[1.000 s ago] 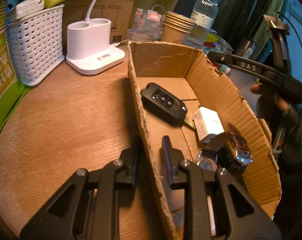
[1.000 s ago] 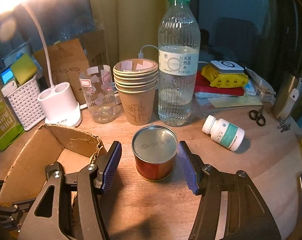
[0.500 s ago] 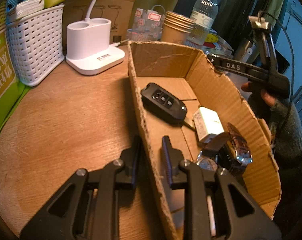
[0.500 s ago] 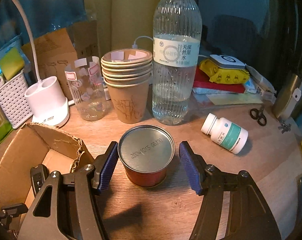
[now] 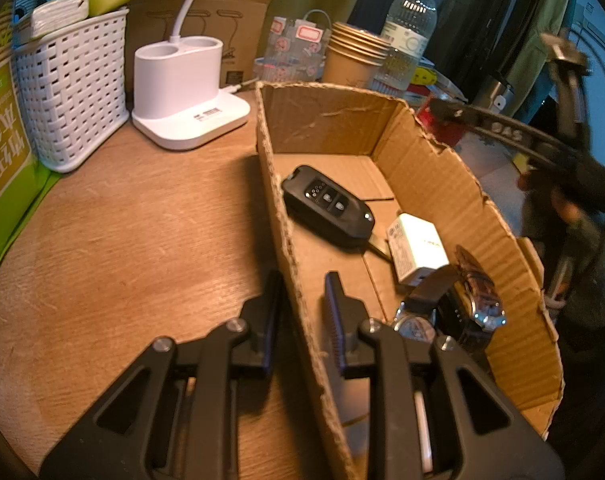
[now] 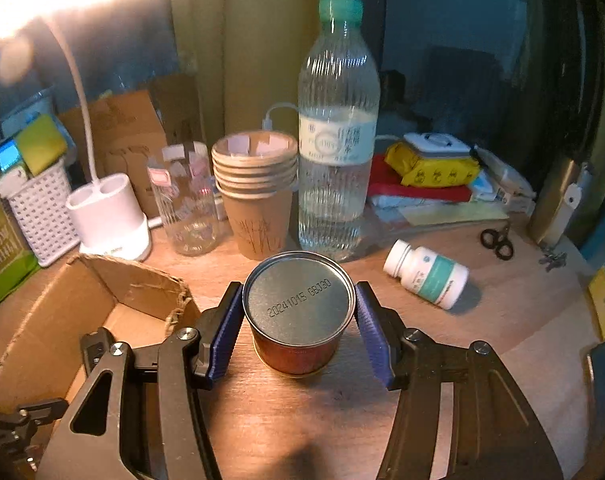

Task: Organize rigid objects
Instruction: 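Close the right tool on the red tin can and lift it, then lower the tin can into the box and open the right tool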

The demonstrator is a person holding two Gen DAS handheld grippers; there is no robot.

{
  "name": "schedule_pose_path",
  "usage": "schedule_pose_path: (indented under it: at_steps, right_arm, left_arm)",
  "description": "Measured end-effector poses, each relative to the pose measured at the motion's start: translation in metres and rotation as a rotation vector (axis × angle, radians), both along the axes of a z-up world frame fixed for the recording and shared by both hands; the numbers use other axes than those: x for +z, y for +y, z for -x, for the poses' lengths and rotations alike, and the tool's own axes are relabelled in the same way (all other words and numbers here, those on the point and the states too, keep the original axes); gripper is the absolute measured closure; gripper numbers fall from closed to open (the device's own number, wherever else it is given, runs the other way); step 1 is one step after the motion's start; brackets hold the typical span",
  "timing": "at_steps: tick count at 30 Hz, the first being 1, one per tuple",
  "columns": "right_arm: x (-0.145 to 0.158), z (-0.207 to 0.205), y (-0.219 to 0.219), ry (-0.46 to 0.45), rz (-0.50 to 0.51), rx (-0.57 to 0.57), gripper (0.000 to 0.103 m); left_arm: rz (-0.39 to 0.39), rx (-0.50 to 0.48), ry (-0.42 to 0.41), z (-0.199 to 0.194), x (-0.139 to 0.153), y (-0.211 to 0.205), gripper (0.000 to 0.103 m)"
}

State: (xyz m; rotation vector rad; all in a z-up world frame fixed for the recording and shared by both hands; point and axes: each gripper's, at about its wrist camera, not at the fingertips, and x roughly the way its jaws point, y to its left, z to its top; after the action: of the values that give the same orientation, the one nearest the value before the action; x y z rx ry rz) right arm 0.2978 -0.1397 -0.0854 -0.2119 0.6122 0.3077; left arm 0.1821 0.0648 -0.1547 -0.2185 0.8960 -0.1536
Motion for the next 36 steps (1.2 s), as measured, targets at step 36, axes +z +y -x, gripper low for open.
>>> schedule_pose_path:
  at_steps: [36]
  right_arm:
    - [0.028,0.072,0.074,-0.065,-0.004,0.273,0.045]
  left_arm:
    - [0.0,0.0,0.0,0.0,0.0,0.0,0.08]
